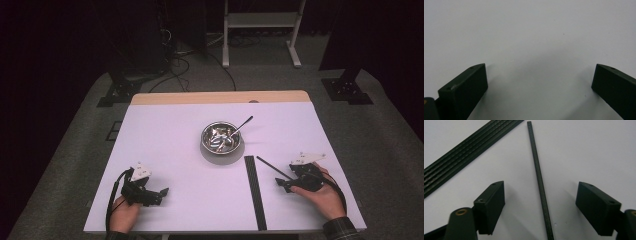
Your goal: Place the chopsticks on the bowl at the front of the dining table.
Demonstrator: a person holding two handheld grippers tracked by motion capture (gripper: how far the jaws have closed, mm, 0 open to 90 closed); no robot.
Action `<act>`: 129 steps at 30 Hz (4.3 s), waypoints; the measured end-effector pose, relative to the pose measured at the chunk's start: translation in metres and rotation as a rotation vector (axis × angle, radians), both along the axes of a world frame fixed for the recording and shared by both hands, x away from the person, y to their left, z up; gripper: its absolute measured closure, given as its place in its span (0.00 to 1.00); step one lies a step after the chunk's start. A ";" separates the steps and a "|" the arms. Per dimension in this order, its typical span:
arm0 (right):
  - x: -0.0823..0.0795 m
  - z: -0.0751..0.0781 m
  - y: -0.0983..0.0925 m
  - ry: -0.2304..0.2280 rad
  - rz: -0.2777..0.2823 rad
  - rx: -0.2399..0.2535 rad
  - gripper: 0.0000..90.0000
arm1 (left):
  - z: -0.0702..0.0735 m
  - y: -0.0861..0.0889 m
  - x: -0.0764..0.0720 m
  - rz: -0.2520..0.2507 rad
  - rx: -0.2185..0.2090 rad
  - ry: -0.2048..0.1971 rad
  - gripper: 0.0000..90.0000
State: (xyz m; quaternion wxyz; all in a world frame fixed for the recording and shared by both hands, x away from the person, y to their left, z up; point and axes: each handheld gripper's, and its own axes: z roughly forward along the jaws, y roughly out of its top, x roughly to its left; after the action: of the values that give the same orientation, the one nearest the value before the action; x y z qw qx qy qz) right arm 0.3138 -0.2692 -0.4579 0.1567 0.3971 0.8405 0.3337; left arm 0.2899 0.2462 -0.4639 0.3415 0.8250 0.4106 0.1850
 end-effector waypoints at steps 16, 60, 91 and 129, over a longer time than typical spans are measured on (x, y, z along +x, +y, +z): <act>0.003 0.004 -0.003 -0.002 0.034 0.004 0.62 | 0.000 0.000 0.000 0.000 0.000 0.000 0.00; 0.006 0.007 -0.002 0.034 0.040 0.010 0.95 | 0.000 0.000 0.000 0.000 0.000 -0.001 0.00; 0.010 0.031 0.002 -0.014 0.036 0.054 0.95 | 0.000 0.000 0.000 0.000 0.000 0.000 0.00; 0.031 0.058 0.029 -0.052 0.086 0.107 0.95 | 0.000 0.000 0.000 0.002 -0.002 -0.001 0.00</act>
State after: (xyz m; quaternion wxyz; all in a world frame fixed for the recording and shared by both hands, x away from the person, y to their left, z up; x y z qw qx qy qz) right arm 0.3450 -0.2402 -0.4004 0.1425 0.3599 0.8332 0.3950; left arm 0.2898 0.2460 -0.4640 0.3426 0.8241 0.4113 0.1854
